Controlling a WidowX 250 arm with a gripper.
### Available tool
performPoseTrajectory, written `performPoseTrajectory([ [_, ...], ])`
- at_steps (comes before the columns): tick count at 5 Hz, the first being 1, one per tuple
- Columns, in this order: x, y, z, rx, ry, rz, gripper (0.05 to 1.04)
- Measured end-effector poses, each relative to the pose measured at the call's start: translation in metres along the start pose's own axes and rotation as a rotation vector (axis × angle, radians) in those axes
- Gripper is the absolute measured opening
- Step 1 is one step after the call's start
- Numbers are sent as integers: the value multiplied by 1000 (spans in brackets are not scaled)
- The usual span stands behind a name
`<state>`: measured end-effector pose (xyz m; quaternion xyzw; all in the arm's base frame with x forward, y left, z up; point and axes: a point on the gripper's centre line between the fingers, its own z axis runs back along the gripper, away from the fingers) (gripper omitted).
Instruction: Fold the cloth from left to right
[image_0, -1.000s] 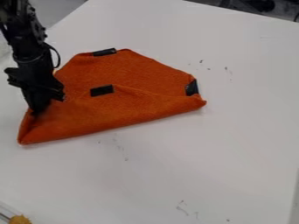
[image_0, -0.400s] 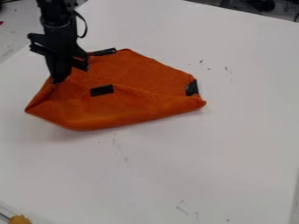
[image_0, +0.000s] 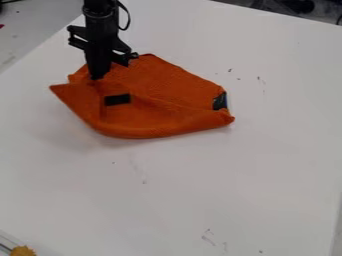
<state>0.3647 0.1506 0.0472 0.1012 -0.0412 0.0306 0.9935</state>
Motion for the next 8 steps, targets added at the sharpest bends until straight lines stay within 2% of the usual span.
performPoseTrajectory([
  [1,20,-4,-8,-13,-3,-15,62],
  [2,27,-9,-12,-15,-8,-25,62],
  [3,34,-14,-6,-11,-23,-29,84],
  [4,36,-23,-3,-4,-19,-49,239],
  [5,43,-34,6,14,-25,-63,501],
  [6,56,-48,14,8,-52,-72,806],
  [7,67,-66,8,-3,-55,-92,1004],
  [8,78,-76,17,5,-80,-123,1004],
])
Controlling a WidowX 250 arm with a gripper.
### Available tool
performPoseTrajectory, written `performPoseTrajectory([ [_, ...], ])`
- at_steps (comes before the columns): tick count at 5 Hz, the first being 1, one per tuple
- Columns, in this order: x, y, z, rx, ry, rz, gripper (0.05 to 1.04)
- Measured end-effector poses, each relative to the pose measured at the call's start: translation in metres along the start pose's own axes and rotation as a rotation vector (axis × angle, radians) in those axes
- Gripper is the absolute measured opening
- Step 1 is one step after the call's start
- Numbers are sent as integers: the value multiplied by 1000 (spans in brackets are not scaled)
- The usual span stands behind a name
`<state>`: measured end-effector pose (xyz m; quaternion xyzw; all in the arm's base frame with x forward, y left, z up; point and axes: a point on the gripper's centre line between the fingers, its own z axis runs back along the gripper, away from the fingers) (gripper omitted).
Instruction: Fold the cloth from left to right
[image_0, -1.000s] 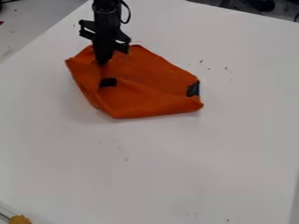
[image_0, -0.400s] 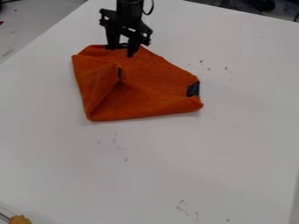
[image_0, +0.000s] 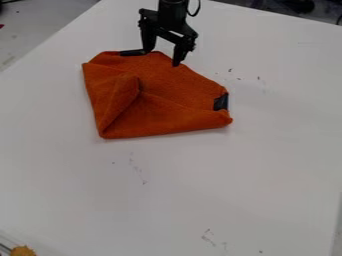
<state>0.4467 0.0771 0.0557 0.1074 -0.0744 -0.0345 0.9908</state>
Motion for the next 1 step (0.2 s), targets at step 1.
performPoseTrajectory([
  [1,1,-3,1,0,-6,-12,1000],
])
